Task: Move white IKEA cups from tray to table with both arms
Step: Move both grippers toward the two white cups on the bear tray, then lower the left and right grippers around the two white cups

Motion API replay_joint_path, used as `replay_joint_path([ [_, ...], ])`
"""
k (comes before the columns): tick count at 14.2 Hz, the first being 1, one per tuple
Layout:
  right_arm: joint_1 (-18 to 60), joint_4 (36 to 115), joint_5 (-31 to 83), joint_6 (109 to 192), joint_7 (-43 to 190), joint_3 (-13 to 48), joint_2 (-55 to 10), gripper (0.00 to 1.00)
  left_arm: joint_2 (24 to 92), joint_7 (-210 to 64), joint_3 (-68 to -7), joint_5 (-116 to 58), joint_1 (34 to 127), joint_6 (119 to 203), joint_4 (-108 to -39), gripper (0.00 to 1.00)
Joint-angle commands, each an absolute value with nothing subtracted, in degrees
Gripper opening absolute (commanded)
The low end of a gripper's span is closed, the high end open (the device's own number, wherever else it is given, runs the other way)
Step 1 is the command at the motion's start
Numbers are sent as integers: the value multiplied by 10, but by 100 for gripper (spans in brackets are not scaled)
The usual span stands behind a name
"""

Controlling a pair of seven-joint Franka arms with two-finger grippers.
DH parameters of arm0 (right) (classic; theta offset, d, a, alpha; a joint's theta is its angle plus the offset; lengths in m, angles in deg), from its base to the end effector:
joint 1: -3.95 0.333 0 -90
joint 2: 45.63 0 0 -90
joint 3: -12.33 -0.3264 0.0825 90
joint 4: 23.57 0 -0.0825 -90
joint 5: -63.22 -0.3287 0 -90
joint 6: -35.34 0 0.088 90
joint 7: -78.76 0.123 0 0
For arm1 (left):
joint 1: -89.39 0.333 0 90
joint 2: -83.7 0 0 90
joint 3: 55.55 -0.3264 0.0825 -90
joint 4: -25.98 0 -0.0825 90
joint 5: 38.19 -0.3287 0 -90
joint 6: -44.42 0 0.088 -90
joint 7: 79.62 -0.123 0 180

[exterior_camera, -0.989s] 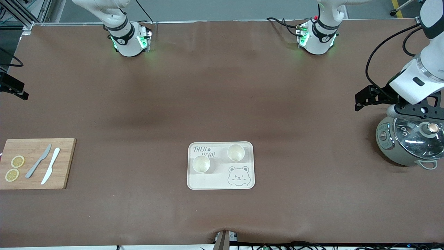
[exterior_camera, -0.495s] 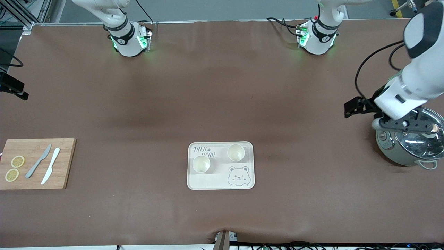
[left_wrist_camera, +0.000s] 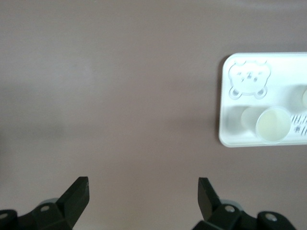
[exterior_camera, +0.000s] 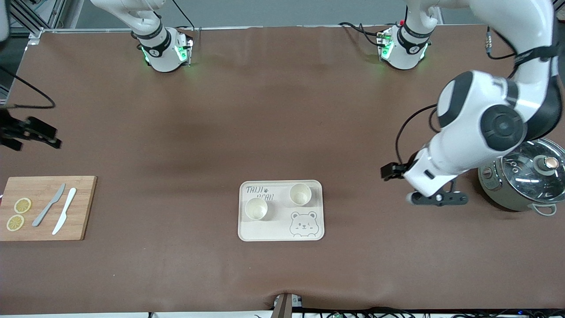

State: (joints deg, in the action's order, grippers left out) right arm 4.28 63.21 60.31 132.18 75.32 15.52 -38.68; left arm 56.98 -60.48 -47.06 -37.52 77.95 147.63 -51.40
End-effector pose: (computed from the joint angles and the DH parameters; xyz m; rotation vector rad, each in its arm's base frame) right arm 0.5490 -0.0198 0.5901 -3.0995 -0.0094 -0.0880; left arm 0.6121 -0.2031 0.4657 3.0712 0.0065 -0.0554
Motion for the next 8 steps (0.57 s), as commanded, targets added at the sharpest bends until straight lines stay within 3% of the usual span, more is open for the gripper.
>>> replay_joint_path([
  [1,106,625,595,1337,840,159,-374,100,530,-535,-476,-416,739,1512,-491,100],
  [8,195,628,530,1401,1001,158,-336,100,467,-359,-475,-434,654,1576,-493,100],
])
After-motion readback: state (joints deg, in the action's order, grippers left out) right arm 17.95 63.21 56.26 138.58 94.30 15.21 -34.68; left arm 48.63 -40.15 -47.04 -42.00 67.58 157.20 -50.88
